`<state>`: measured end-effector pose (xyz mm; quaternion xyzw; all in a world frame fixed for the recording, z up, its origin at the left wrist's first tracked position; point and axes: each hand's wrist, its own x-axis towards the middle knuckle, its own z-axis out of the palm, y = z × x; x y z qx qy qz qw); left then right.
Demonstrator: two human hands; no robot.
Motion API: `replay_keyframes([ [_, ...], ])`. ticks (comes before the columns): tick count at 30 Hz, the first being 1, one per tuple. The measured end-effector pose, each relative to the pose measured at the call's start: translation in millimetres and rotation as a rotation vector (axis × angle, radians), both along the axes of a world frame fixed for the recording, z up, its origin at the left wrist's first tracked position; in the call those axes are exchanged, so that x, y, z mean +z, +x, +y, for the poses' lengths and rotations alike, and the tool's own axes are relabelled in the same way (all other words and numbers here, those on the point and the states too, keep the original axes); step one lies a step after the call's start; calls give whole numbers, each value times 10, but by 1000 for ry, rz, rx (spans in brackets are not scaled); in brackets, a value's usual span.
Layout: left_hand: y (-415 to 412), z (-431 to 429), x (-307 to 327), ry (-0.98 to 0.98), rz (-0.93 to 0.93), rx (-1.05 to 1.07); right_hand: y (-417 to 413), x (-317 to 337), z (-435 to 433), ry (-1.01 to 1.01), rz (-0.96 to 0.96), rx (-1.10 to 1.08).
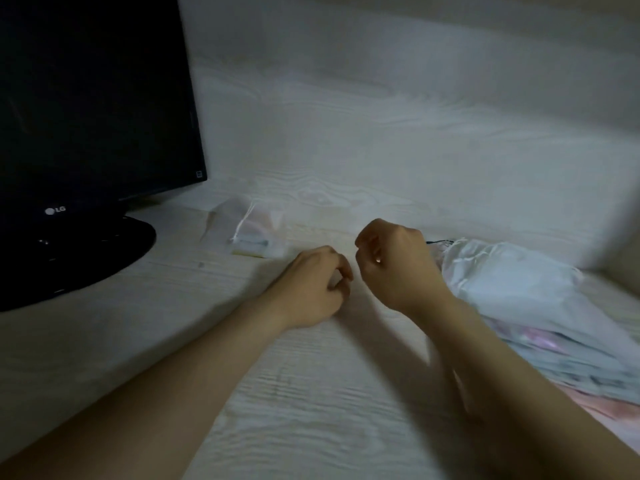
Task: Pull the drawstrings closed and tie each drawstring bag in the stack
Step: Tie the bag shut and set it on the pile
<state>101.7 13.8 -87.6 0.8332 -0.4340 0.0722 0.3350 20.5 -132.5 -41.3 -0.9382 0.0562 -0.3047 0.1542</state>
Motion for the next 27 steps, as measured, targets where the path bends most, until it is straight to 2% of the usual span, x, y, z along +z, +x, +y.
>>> replay_keyframes([
  [6,-216,-224,-56,169,20,-141,-308,-103,-452,-39,58,-193],
  [8,-223,-240,-61,205,-10,-139,-338,-151,-551,-35,81,-327],
  [10,-221,-283,-42,221,-50,-110,-349,-205,-595,-120,119,-535],
  [13,-261,-413,12,309,-171,-68,-381,-265,-561,-50,325,-763],
  [15,-306,-516,36,325,-242,-55,-408,-292,-580,36,408,-749],
  [19,-331,-559,-40,314,-313,-19,-492,-172,-600,42,370,-654],
  [27,-227,-417,-146,189,-126,-64,-549,-79,-566,-15,289,-630],
])
